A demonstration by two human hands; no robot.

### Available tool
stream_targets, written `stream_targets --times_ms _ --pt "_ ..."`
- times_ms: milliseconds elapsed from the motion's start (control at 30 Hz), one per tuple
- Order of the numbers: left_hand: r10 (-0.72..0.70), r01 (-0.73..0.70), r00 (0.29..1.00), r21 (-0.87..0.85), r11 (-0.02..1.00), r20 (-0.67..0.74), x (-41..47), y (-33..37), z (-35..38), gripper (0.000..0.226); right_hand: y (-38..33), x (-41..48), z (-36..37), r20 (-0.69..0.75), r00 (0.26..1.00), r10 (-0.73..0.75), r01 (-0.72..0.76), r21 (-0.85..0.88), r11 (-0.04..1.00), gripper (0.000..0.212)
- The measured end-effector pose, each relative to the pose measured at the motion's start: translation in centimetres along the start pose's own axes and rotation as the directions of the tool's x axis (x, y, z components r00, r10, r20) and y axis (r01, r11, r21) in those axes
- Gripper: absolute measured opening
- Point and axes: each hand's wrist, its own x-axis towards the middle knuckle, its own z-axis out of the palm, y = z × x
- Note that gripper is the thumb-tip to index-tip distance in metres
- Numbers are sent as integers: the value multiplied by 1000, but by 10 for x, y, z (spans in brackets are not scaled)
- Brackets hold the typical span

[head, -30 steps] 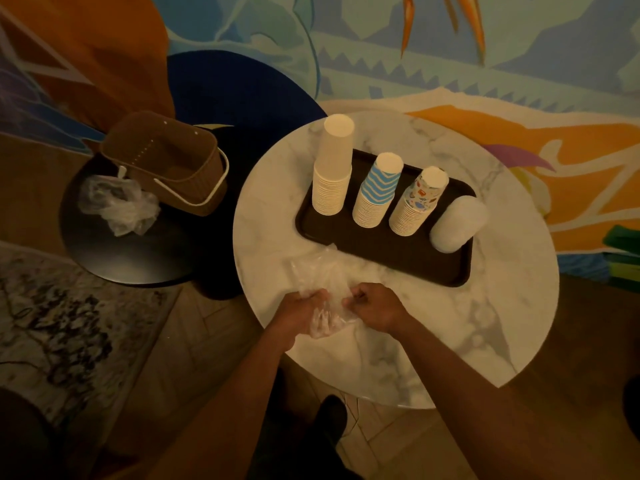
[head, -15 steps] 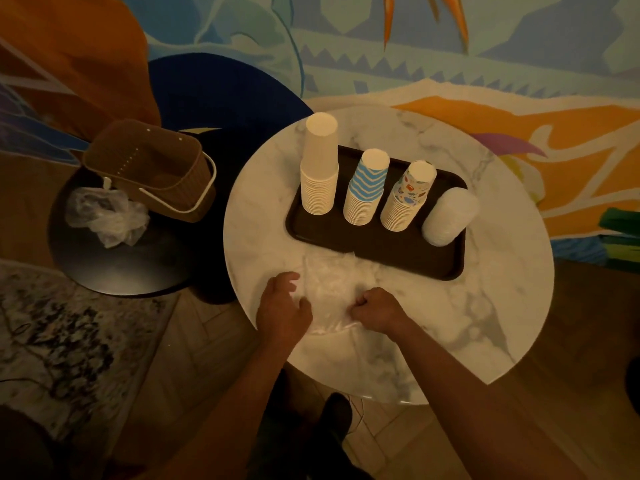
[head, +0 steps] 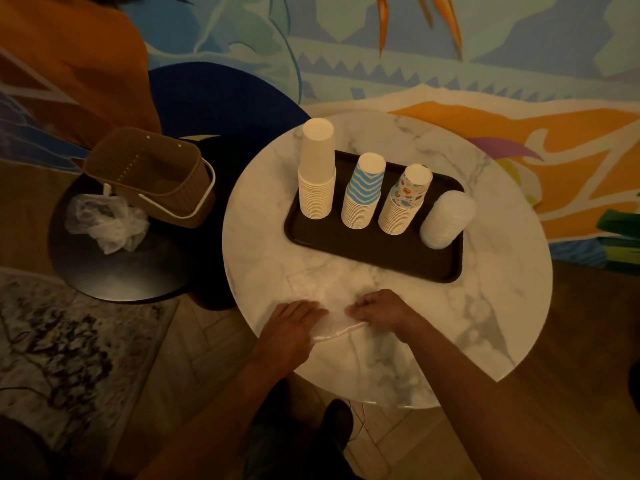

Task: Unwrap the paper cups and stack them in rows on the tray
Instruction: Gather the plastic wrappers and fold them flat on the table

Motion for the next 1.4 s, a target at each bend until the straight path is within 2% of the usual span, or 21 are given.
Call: stream_targets --times_ms 67,133,167,233,267,333,400,467,533,600,767,900,1033,1167,1200,1267,1400 --pt "-22 19 998 -43 999 -67 -2 1 3 53 -1 -5 0 27 1000 -11 11 21 1000 40" --pt "-62 44 987 -122 992 -145 -2 3 5 46 0 -9 -1 41 996 -76 77 -16 997 75" --pt "-93 64 980 -167 984 -174 -1 2 6 44 0 -10 -2 34 986 -161 164 -111 980 98" --pt "-151 105 967 -219 970 -204 2 -2 6 38 6 -10 -3 36 923 -383 362 -412 836 129" --pt "-167 118 964 -231 966 -208 4 -4 6 35 9 -8 -2 74 873 -482 444 -530 722 132" --pt "-180 124 961 -254 959 -209 9 -6 3 29 13 -6 2 161 793 -587 530 -658 536 116" --pt "-204 148 959 -269 952 -195 13 -5 -4 20 14 -4 8 206 734 -647 556 -729 399 80" --pt "-254 196 953 -306 932 -163 14 -6 -9 18 17 -1 15 163 674 -720 539 -776 328 44" --pt "-308 249 944 -352 902 -120 14 -6 -13 29 19 2 19 65 644 -762 502 -787 357 26" --pt "-354 301 932 -371 878 -80 17 -5 -18 37 20 4 21 -4 648 -762 470 -785 404 24" --pt "-567 492 823 -475 730 -20 29 2 -24 54 10 2 16 -43 838 -543 384 -660 645 47" --pt "-630 554 777 -466 690 -9 40 8 -23 46 7 9 18 -69 914 -401 278 -615 738 59" --pt "-690 625 723 -444 642 21 53 9 -23 22 3 14 23 -112 956 -270 168 -547 820 51" --pt "-706 655 700 -491 574 107 59 8 -27 62 -3 14 31 -242 952 -186 53 -471 881 38" --pt "-704 668 698 -474 573 132 61 8 -27 69 -3 14 33 -277 943 -183 35 -465 884 48" --pt "-659 670 731 -373 642 177 64 5 -27 66 -5 14 38 -295 938 -179 33 -440 897 72" --pt "-570 612 786 -176 771 238 70 -1 -31 45 -11 14 42 -236 951 -198 46 -527 848 77"
